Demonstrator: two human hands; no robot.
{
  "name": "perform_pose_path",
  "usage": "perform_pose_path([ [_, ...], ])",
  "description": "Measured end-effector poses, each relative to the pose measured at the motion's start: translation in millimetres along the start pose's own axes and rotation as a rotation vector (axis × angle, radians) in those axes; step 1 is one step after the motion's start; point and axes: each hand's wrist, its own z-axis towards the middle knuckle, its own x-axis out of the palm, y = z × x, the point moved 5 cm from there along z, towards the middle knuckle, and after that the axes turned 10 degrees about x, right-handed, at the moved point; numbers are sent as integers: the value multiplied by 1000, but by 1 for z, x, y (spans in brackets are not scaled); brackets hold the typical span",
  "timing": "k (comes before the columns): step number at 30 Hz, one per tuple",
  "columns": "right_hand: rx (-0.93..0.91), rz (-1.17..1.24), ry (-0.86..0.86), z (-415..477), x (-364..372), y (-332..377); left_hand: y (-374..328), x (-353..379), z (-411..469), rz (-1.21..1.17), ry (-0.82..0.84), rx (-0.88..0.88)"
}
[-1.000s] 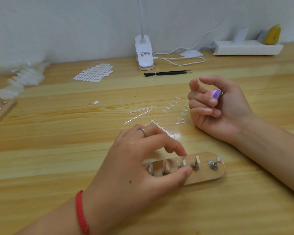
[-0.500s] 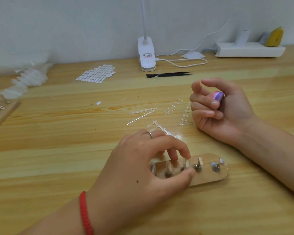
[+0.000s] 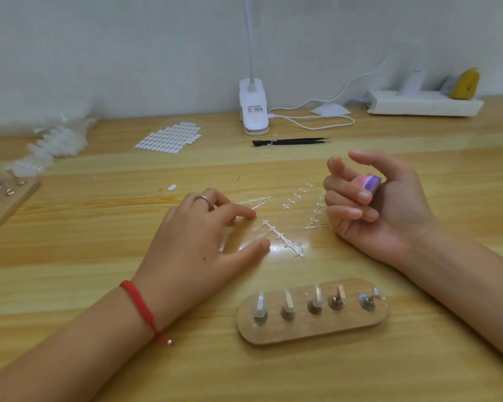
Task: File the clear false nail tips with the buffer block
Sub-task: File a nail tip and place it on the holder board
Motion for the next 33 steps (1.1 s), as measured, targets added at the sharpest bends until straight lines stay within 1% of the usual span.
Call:
perform_pose_path([
  [1,0,9,1,0,0,0,-1,2,1,68,14,14],
  [2,1,18,-1,0,0,-1,-1,1,2,87,8,16],
  [5,-2,23,-5,-1,1,-1,-2,-2,1,22,-44,13],
  [9,-11,-6,-15,-3,4,-3,-2,1,2,-77,-53,20],
  [12,-32,-49,-27,-4,7,-4,-1,2,7,-236,-79,1],
  [17,-71,-67,-74,-5,8,-4,-7,5,14,-730,-83,-66],
  [19,-132,-163,-99,-6,9,-4,-6,3,15,-820,-125,-75],
  [23,-212,-552,-123,-6,16,-14,0,-3,13,-981,-185,-130],
  [29,-303,-1015,-181,-7,23,-23,4,-3,13,-1045,-165,-159],
  [31,-327,-1088,-195,-8,25,-24,3,-3,13,-1075,-160,-152],
  [33,-313,-1105,-188,-9,26,-25,2,-4,13,-1087,-177,-137],
])
